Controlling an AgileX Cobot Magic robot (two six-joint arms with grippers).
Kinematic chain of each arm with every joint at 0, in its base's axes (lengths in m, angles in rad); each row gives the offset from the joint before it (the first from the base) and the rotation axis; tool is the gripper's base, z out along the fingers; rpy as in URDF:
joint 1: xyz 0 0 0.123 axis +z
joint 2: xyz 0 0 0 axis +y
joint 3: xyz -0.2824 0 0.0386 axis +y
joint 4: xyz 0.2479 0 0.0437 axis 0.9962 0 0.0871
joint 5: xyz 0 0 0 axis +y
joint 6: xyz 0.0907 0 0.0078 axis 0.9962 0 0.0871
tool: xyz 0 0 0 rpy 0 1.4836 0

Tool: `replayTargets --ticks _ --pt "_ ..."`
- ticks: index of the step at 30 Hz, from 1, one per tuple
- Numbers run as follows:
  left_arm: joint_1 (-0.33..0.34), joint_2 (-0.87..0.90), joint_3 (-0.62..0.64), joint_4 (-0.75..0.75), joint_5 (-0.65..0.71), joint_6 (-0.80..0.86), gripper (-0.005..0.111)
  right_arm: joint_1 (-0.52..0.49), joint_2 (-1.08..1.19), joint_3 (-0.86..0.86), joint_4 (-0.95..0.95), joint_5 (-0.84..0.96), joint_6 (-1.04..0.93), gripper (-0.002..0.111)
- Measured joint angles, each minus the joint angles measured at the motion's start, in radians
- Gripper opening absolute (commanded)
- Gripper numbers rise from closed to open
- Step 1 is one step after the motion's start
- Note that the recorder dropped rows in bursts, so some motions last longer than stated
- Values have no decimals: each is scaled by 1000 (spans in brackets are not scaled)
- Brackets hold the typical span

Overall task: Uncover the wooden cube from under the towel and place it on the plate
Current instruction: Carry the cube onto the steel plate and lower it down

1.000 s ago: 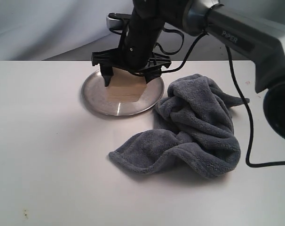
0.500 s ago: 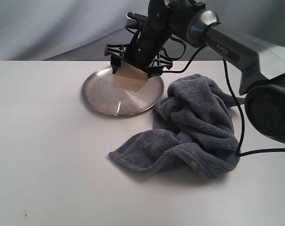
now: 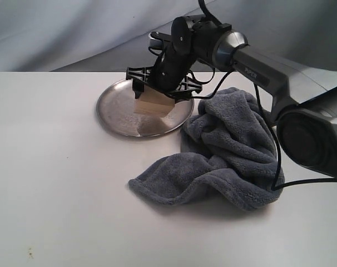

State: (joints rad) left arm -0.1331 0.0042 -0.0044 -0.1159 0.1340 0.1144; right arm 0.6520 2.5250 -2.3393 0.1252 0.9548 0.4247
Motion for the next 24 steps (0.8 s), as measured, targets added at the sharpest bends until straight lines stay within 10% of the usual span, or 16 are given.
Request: replayTargets --ticks 4,13,24 --pt "0 0 0 0 0 0 0 0 0 -2 0 -2 -11 6" --pt "0 0 0 0 0 0 0 0 0 -2 0 -2 -30 66" --pt "0 0 0 0 0 0 0 0 -2 -2 2 -18 -37 93"
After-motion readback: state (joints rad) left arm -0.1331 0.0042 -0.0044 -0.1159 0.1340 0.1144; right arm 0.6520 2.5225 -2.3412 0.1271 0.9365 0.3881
